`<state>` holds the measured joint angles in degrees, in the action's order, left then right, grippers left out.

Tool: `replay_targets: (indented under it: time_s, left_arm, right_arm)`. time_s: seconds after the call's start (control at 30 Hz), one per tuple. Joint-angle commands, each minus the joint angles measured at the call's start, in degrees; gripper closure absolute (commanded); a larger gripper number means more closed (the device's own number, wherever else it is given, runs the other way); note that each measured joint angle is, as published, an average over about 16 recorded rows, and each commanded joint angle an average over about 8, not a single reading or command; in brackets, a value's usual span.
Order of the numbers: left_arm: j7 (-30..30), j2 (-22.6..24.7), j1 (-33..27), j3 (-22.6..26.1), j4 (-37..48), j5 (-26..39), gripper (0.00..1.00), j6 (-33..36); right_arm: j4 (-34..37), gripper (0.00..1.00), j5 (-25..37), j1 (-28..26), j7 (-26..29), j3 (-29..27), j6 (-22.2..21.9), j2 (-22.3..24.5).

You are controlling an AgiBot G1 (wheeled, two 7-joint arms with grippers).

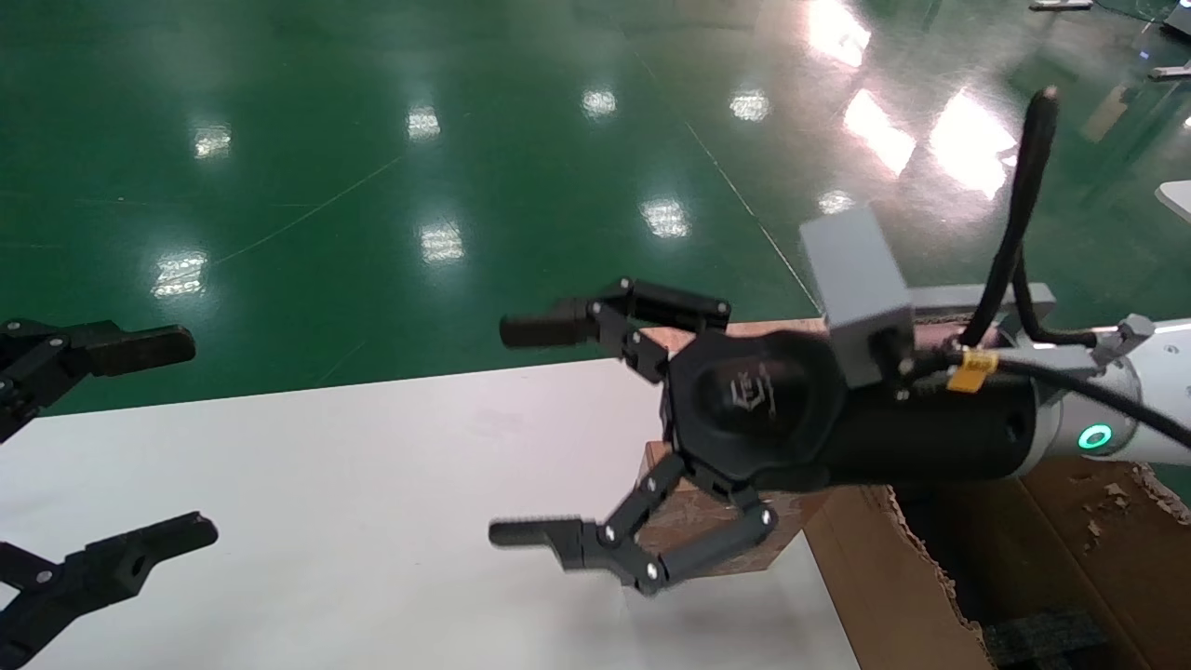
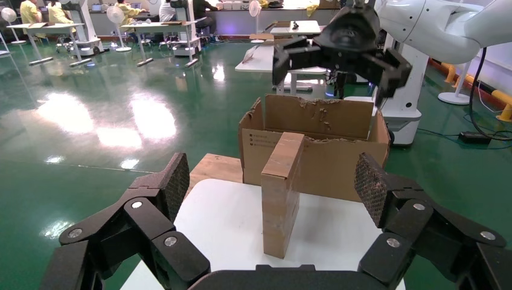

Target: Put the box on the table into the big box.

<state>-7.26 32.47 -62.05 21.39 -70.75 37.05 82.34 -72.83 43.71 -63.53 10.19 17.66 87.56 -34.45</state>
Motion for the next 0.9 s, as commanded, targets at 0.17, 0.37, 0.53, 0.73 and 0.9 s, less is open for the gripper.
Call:
replay_targets:
  time_s: [0.17, 0.37, 0.53, 0.73, 0.9]
  left_arm:
    - [0.0, 0.0, 0.0, 0.0, 0.0, 0.0, 1.00, 0.0]
    - [0.0, 0.0, 0.0, 0.0, 0.0, 0.0, 1.00, 0.0]
    - [0.0, 0.0, 0.0, 0.0, 0.0, 0.0, 1.00, 0.0]
    - [0.0, 0.0, 0.0, 0.0, 0.0, 0.0, 1.00, 0.0]
    - [0.0, 0.0, 0.0, 0.0, 0.0, 0.0, 1.00, 0.0]
  right_arm:
    - [2.1, 0.00, 2.7, -2.6, -1.1, 1.9, 2.4, 0.8]
    - [6.8, 0.00, 5.8, -6.7, -4.5, 6.4, 3.6, 2.4]
    - [11.9, 0.00, 7.8, -10.0, -8.2, 11.1, 3.6, 3.5]
    - [18.3, 0.00, 9.9, -13.5, -11.8, 15.6, 3.3, 3.7]
    - [22.5, 0.00, 11.0, -15.4, -13.9, 18.7, 3.3, 3.4]
